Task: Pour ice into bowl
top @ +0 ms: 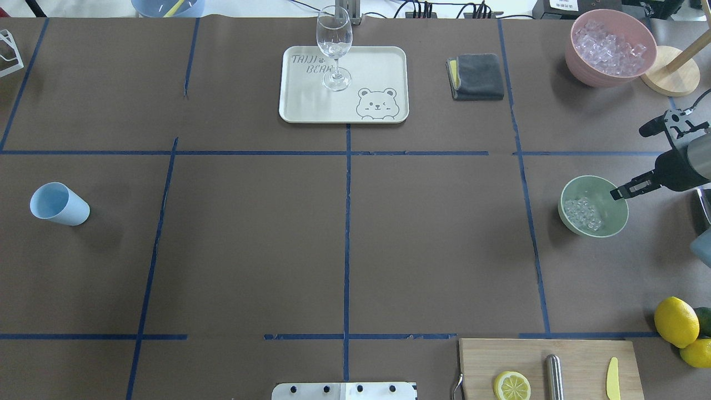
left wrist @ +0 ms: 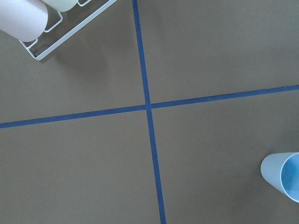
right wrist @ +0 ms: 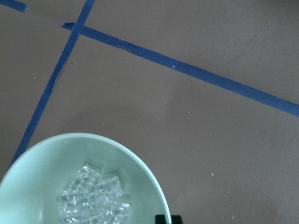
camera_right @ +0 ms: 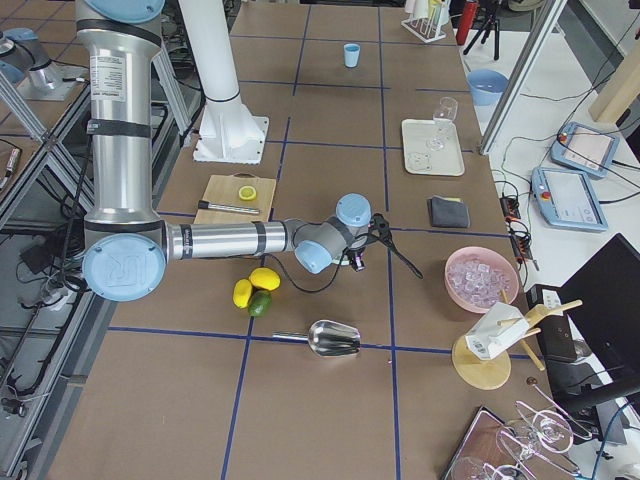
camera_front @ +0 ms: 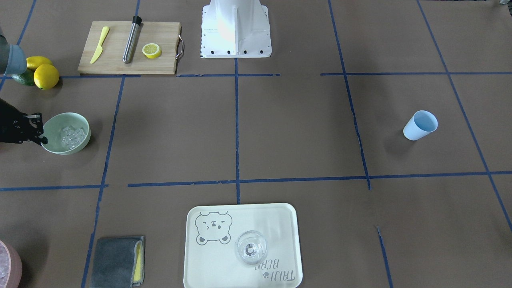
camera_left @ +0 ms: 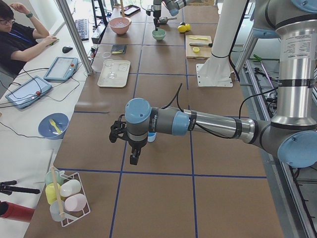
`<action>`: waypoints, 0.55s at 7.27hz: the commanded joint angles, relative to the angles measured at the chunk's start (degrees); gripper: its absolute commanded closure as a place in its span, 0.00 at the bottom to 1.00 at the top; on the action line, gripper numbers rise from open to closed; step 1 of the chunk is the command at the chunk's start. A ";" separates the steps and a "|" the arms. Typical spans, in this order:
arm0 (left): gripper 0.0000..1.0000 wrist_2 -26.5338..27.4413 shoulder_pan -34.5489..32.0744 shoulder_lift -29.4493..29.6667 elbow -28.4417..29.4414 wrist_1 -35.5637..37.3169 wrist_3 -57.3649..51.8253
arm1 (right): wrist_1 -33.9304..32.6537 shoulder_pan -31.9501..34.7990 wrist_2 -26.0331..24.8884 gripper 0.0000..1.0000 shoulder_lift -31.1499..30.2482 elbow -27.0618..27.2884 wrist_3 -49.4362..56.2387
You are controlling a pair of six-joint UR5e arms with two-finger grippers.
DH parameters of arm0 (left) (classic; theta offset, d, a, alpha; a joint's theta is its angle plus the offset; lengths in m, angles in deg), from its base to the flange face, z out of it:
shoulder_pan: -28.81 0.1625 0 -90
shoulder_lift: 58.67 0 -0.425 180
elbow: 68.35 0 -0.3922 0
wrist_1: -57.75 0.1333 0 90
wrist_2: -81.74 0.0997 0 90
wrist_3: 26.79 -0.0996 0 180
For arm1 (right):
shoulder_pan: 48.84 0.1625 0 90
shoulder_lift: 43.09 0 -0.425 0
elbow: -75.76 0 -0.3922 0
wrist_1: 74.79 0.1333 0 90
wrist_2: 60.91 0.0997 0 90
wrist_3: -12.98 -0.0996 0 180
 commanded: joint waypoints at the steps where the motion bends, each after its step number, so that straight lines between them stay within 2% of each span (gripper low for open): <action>1: 0.00 0.00 0.00 0.03 0.00 0.00 0.00 | -0.74 3.60 -0.39 0.00 0.37 1.03 0.51; 2: 0.00 0.00 0.00 0.03 0.00 0.00 0.00 | -1.53 6.77 -0.12 0.00 -0.07 1.04 1.47; 3: 0.00 0.00 0.00 0.03 0.00 0.00 0.00 | -4.50 10.97 -0.03 0.00 -0.77 1.04 8.09; 4: 0.00 0.00 0.00 0.03 -0.09 0.00 0.00 | -11.23 17.89 0.23 0.00 -0.95 1.13 18.69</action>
